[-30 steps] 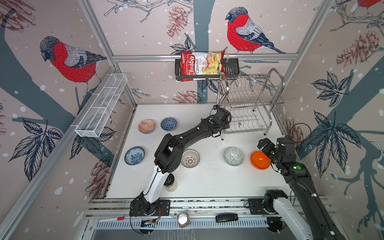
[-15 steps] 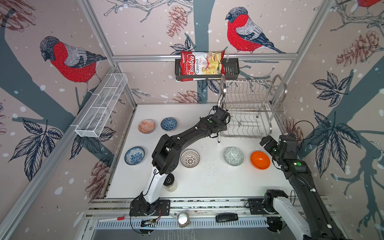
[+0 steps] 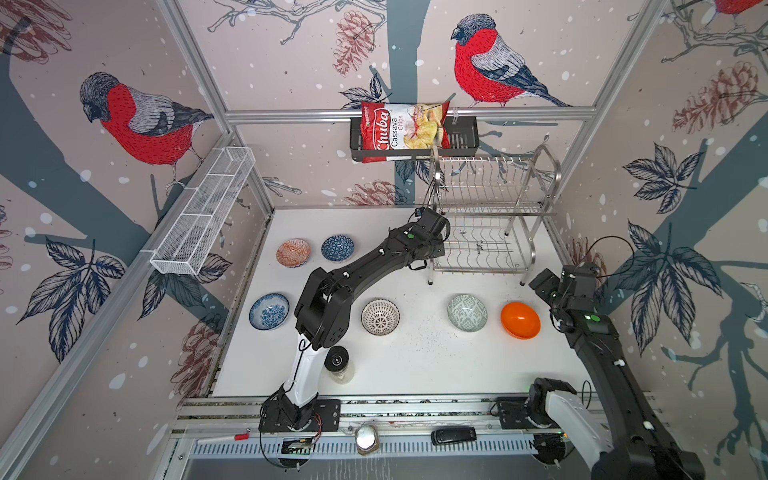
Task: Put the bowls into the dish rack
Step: 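Grasp the dish rack's nearer frame bar with the right gripper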
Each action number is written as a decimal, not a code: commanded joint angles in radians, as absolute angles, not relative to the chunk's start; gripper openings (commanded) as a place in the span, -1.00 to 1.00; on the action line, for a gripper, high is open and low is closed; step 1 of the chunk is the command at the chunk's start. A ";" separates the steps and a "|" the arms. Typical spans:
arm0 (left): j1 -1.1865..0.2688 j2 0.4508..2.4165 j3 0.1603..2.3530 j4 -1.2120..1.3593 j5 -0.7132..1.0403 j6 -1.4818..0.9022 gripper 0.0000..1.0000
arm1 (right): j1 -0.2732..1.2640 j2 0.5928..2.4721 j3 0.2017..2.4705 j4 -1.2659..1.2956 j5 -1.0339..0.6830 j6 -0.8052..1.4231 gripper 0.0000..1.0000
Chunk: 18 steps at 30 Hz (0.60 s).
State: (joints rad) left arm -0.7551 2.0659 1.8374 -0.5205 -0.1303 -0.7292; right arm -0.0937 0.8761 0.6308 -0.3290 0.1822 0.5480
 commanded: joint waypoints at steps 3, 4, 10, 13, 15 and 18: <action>-0.738 2.014 1.782 -0.476 -0.119 -0.746 -1.00 | -0.100 0.944 0.654 -0.155 0.130 0.473 0.76; -0.737 2.006 1.767 -0.471 -0.120 -0.742 -1.00 | -0.099 0.961 0.661 -0.140 0.102 0.466 0.75; -0.730 1.972 1.709 -0.449 -0.115 -0.723 -1.00 | -0.092 1.080 0.695 -0.072 0.006 0.446 0.61; -0.727 1.966 1.701 -0.453 -0.115 -0.712 -1.00 | -0.091 1.108 0.689 0.000 -0.041 0.434 0.60; -0.726 1.966 1.697 -0.452 -0.108 -0.703 -1.00 | -0.089 1.135 0.685 0.049 -0.048 0.435 0.57; -0.725 1.970 1.697 -0.461 -0.103 -0.697 -1.00 | -0.087 1.195 0.713 0.069 -0.069 0.427 0.50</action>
